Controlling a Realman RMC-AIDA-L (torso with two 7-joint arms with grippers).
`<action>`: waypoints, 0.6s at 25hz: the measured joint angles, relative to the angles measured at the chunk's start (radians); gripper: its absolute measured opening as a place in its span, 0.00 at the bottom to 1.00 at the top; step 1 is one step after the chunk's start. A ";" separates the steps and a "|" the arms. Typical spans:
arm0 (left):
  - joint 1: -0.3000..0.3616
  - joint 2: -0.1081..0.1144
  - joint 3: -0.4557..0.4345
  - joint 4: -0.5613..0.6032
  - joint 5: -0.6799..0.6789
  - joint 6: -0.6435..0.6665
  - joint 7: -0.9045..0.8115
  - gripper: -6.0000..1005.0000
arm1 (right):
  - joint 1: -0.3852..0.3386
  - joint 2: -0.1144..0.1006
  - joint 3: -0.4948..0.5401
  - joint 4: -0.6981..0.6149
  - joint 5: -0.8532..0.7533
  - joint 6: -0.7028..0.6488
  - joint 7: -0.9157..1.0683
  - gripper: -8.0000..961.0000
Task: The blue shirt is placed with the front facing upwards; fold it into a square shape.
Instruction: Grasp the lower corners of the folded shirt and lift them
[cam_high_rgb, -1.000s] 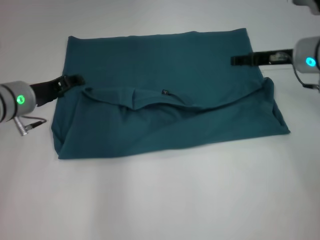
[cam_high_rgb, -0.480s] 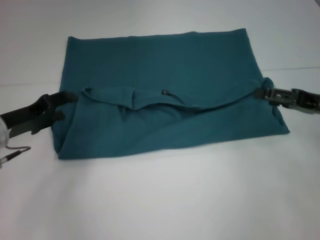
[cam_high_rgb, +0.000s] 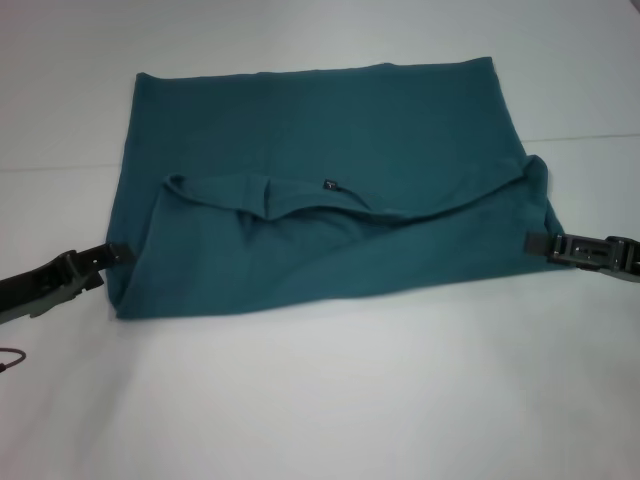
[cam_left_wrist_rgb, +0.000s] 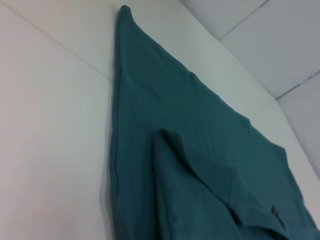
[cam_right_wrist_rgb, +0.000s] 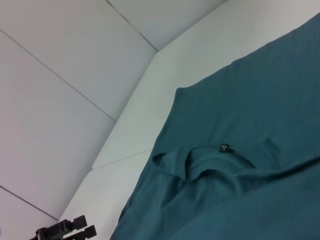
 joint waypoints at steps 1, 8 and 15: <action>-0.002 0.000 -0.001 -0.006 0.001 -0.005 0.021 0.72 | 0.000 0.000 0.000 0.000 0.000 0.002 -0.001 0.95; -0.030 0.008 0.000 -0.088 0.024 -0.076 0.043 0.71 | -0.001 -0.001 0.001 0.001 0.000 0.014 -0.004 0.95; -0.043 0.004 0.013 -0.116 0.024 -0.109 0.045 0.69 | -0.002 -0.001 0.003 0.001 0.000 0.024 -0.004 0.95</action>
